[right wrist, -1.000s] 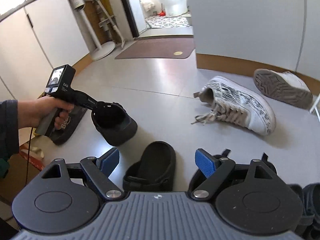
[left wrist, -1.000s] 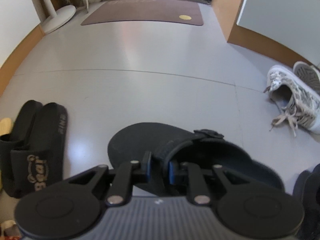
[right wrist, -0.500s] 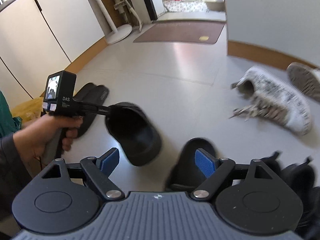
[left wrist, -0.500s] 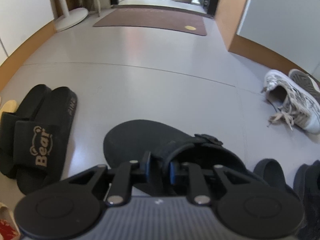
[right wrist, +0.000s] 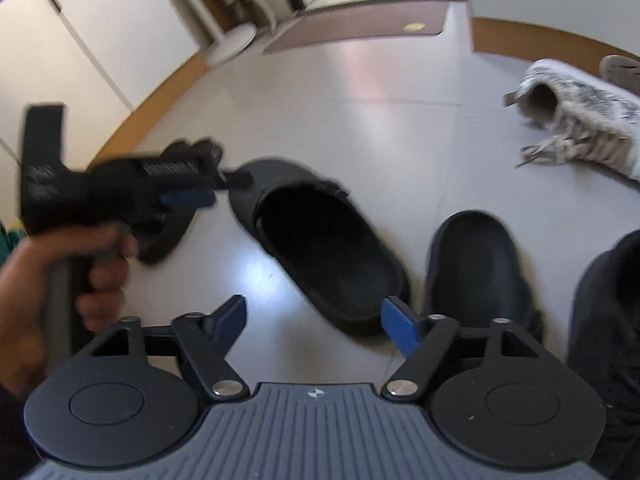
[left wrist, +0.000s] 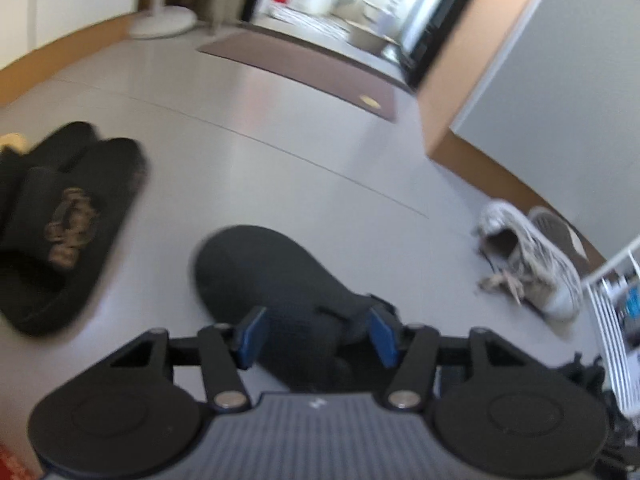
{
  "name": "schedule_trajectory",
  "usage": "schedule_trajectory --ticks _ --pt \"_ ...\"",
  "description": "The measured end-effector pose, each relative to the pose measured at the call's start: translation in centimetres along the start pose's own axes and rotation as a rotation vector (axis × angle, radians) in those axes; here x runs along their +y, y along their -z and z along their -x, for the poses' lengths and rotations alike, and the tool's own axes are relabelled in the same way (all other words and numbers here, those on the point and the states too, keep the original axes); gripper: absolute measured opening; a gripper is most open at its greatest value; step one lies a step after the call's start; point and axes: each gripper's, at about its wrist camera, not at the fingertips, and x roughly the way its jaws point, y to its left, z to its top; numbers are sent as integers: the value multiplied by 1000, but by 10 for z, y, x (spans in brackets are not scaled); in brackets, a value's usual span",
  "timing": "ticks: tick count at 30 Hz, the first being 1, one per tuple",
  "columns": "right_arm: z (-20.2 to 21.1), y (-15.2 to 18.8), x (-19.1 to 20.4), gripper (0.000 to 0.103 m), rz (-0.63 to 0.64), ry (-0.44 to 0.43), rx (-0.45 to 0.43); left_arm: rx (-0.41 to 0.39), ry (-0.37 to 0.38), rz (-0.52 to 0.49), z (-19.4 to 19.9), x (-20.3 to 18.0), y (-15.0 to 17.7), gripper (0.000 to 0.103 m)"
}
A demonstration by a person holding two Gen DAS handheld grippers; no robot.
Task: Organize scattered shoes
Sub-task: 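Lift and carry the black clog with the left gripper toward the right gripper, then grasp the clog strap with the right gripper while the left gripper holds the clog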
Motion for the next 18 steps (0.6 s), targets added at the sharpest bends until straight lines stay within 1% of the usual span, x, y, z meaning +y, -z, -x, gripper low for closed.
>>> schedule_trajectory --ticks 1,5,6,10,15,18 --pt "-5 -1 3 73 0 -9 2 -9 -8 12 4 7 1 61" --pt "-21 -11 13 62 -31 -35 16 -24 -50 32 11 23 7 63" --pt "-25 -15 15 61 -37 -43 18 -24 -54 42 11 26 9 63" --pt "-43 -33 24 61 -69 -77 25 -18 -51 67 16 34 17 63" --pt "-64 -56 22 61 -143 -115 25 -5 -50 83 16 40 25 63" --pt "-79 -70 16 61 -192 -108 37 -1 -50 80 16 41 28 63"
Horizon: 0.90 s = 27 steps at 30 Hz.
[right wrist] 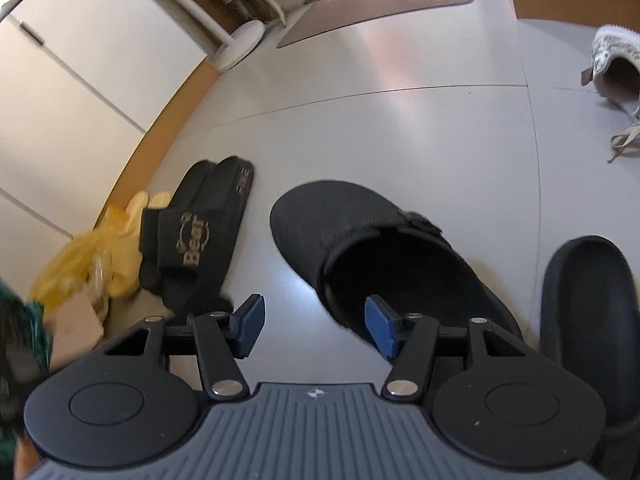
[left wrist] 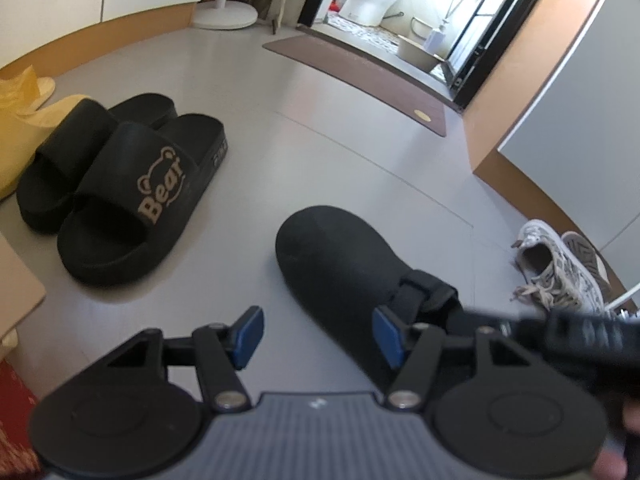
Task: Organize scattered shoes
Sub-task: 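Grasp the clog strap with the right gripper while the left gripper holds the clog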
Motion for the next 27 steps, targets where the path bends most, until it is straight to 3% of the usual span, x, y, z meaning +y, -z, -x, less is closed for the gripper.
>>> schedule_trajectory --ticks 10,15,27 --pt "-38 -19 -3 44 -102 66 15 1 -16 42 2 13 3 65" --pt "-45 -24 -2 29 -139 82 5 23 -29 50 -2 16 7 65" --pt "-39 -26 7 21 43 67 39 45 -54 103 -6 22 14 65"
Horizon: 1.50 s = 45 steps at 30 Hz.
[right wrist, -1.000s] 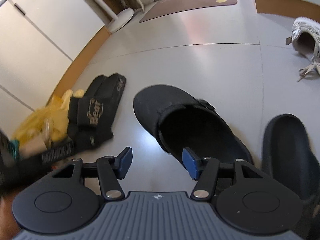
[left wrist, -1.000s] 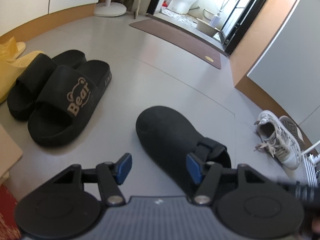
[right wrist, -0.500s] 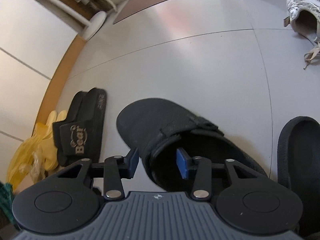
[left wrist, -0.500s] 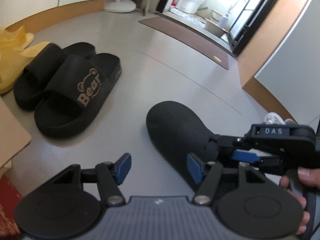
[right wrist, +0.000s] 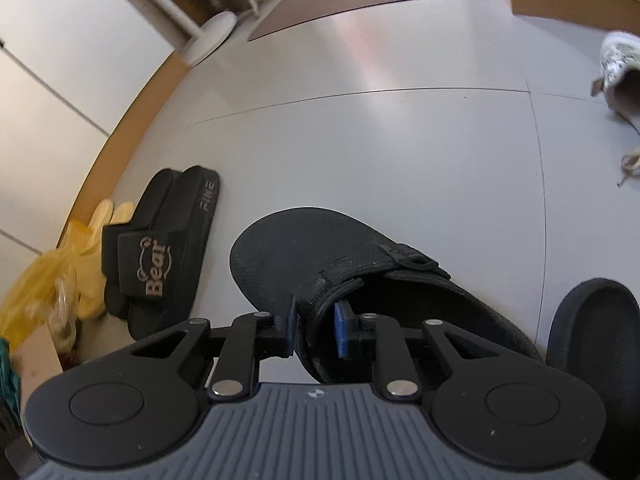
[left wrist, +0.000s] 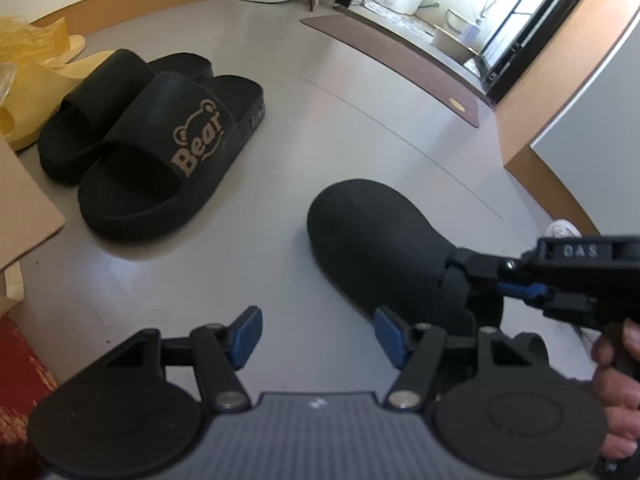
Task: Organize scattered shoes
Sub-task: 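Grasp the clog strap with the right gripper while the left gripper holds the clog, then carry the black clog with the right gripper toward the other black clog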
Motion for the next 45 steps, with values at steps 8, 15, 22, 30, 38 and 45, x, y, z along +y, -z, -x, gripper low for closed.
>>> schedule_trajectory --ticks 8,15,22,30,38,45 --pt "8 1 17 18 140 -60 50 -19 26 4 6 -4 -1 65" --pt "10 6 24 18 253 -105 131 -28 39 17 10 -5 2 65" --pt "11 8 31 18 408 -131 231 -38 27 -4 14 -9 4 65" --pt "32 8 15 53 273 -110 171 -38 37 -5 13 -12 0 65" --pt "56 30 -24 54 -6 -100 110 -39 36 -11 12 -12 -1 65" --pt "45 59 -43 54 -135 -136 124 -38 22 -44 13 -14 -1 65"
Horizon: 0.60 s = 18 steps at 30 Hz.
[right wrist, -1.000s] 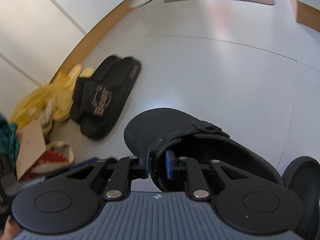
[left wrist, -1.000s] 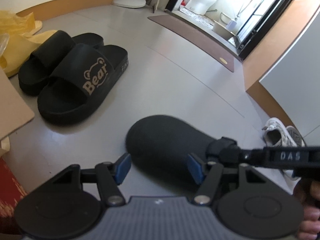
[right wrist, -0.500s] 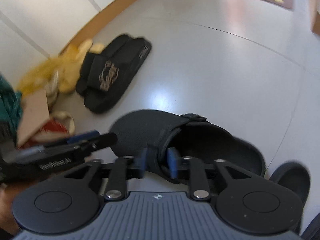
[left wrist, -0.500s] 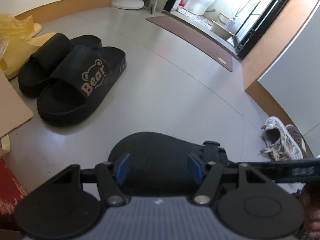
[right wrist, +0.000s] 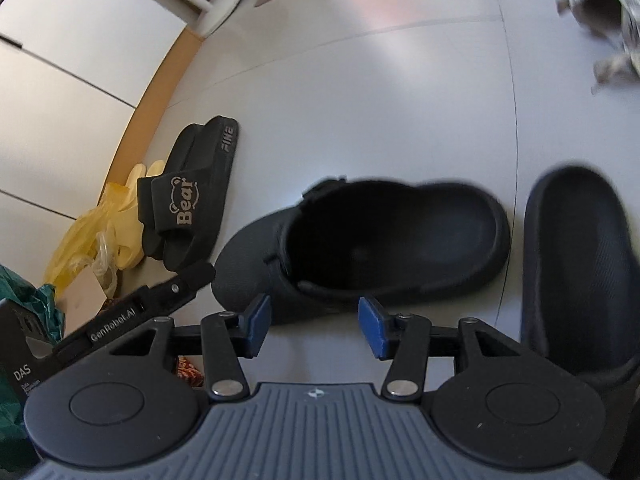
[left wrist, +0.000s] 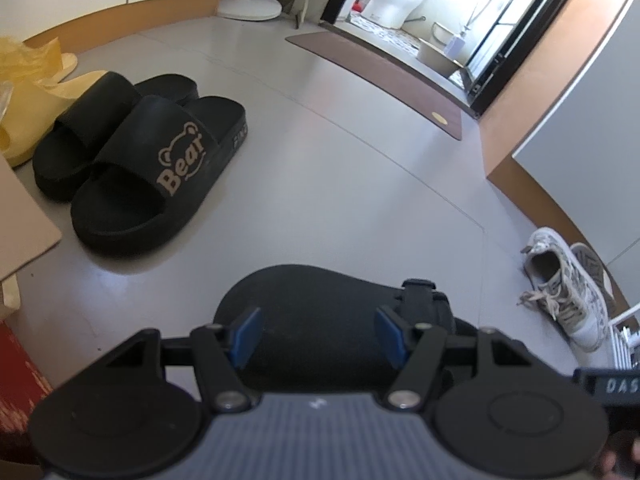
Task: Organize scattered shoes
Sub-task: 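Carry the black clog with the right gripper toward the other black clog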
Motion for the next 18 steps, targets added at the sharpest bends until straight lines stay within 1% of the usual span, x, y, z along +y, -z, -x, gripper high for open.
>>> schedule_trajectory --ticks 4,10,14,18 --pt "-14 9 -11 54 -74 -31 4 15 -3 -21 0 -1 0 65" --pt "-30 9 -20 54 -122 -39 0 15 -19 -49 1 -1 0 65" --pt "-31 1 -28 55 -162 -50 -26 17 -27 -49 -1 1 0 65" --pt "-32 -10 -31 57 -168 -36 -51 17 -22 -57 0 -1 -1 65"
